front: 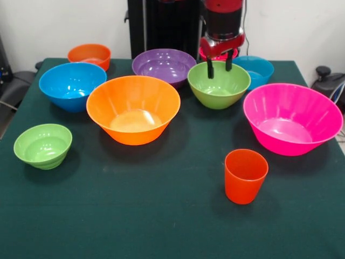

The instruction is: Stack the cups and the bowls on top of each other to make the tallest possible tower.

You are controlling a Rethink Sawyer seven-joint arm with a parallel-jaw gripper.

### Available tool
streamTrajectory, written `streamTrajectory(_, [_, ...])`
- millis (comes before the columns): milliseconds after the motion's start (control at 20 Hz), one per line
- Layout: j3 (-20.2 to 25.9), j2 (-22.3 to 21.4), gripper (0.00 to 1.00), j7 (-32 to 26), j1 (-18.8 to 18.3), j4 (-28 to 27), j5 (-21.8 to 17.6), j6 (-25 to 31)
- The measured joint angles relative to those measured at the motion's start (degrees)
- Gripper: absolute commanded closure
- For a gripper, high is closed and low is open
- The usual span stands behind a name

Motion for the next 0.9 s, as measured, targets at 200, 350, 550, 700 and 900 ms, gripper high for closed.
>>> streamTrajectory(200, [0.0, -5.7, 0.00, 0.0, 0.5, 1.8, 0.0, 0.0])
streamTrajectory(350, [0.0, -9.0, 0.00, 0.0, 0.5, 2.4, 0.0, 0.0])
streamTrajectory(550, [0.0, -12.9, 0.00, 0.0, 0.5, 2.6, 0.0, 0.0])
streamTrajectory(700, [-0.1, -15.3, 0.00, 0.0, 0.8, 2.5, 0.0, 0.0])
streamTrajectory(900, [-1.4, -15.8, 0.00, 0.0, 2.9, 1.8, -0.8, -0.9])
